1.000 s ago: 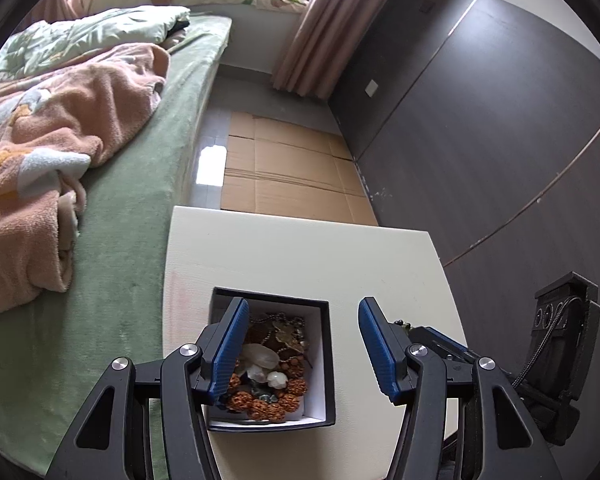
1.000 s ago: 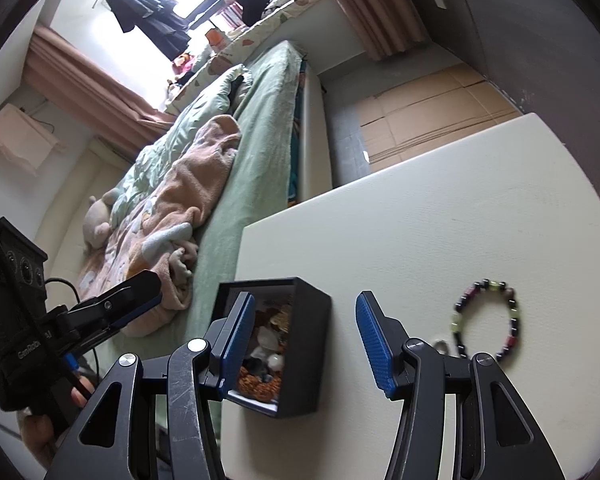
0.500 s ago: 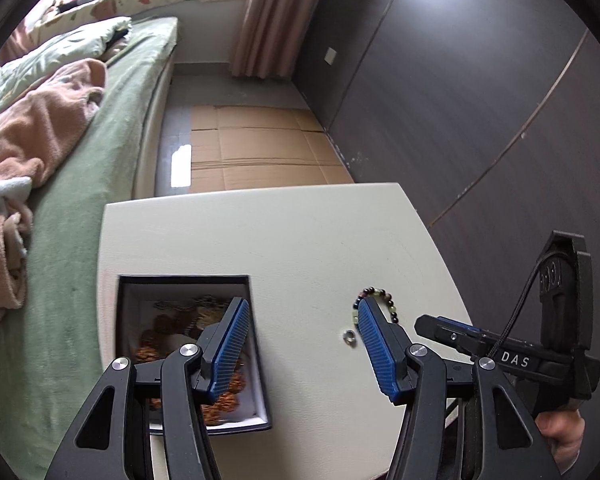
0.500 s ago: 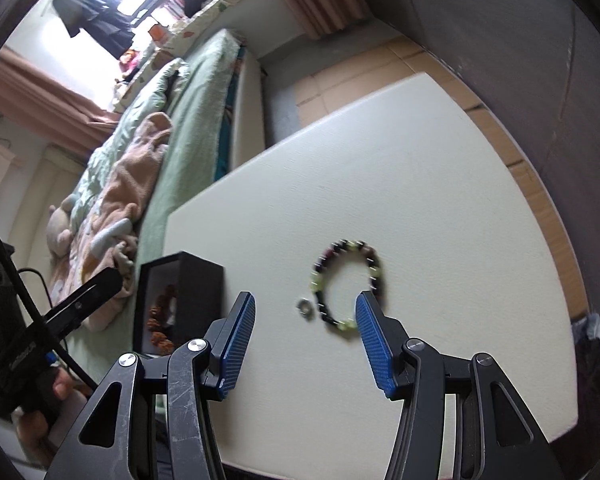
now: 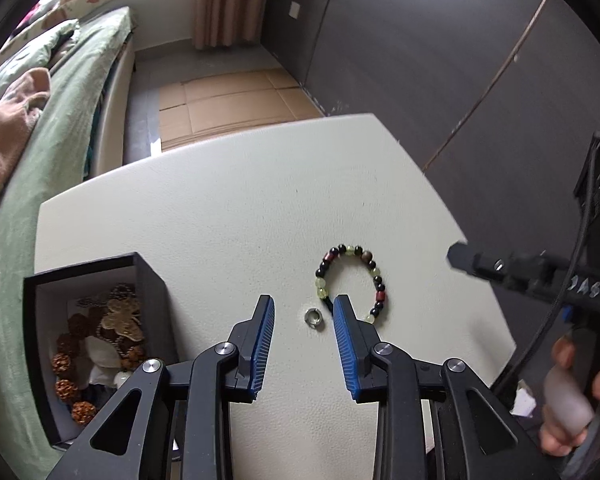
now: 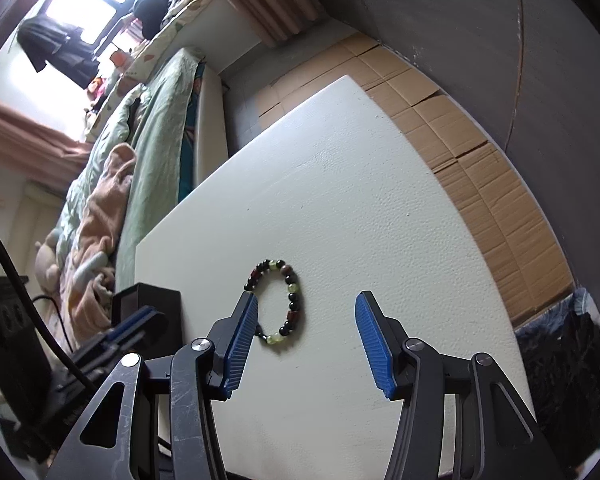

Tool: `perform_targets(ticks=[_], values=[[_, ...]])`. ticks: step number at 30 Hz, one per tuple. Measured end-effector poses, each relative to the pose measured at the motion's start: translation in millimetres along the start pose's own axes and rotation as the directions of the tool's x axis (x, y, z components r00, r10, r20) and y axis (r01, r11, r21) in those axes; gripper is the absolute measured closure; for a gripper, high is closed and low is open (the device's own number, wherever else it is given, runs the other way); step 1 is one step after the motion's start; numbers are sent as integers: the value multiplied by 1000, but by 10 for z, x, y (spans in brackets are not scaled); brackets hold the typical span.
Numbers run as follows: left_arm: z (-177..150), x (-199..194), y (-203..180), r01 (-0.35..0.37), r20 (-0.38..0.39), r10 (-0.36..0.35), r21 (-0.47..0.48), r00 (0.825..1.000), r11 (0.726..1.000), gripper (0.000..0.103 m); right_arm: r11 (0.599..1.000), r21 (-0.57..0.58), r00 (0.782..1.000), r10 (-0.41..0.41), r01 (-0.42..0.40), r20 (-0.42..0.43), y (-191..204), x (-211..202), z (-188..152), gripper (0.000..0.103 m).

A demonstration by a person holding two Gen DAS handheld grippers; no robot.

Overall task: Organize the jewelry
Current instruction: 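Grasp the small silver ring with the left gripper while the right approaches the bead bracelet, then close the right gripper on the black-and-green bead bracelet and lift it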

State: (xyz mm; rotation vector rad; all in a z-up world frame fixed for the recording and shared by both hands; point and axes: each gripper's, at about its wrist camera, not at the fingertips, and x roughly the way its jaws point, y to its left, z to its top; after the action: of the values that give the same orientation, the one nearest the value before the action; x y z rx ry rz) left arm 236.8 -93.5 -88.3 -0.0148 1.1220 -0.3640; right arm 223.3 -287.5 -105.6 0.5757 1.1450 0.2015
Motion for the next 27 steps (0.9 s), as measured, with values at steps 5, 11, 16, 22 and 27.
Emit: perform_targets(ticks=[5,11,16,22,27], values=[[-78,214,-176,-63,-36,67,91,997,994,71,1000,25,1000,1,-1,12,-63,-42,52,50],[-155,405,-227,-118,-63,128,140,990,983,71,999,30,1000,9,-10,15,-87,-70,60,50],[-173,462,-268,-148,-46,157,168,986,975,71,1000,30,1000,6,-7,17,-99,-79,64,50],[-194,474,-364,-147,-32,156,202,987,968,89,1000,26,1000,2,-2,16,-76,-60,72,50],[-154,385,-275,-127,-29,133,157,991,979,90,1000,16,1000,5,-5,8,-9,-12,60,50]])
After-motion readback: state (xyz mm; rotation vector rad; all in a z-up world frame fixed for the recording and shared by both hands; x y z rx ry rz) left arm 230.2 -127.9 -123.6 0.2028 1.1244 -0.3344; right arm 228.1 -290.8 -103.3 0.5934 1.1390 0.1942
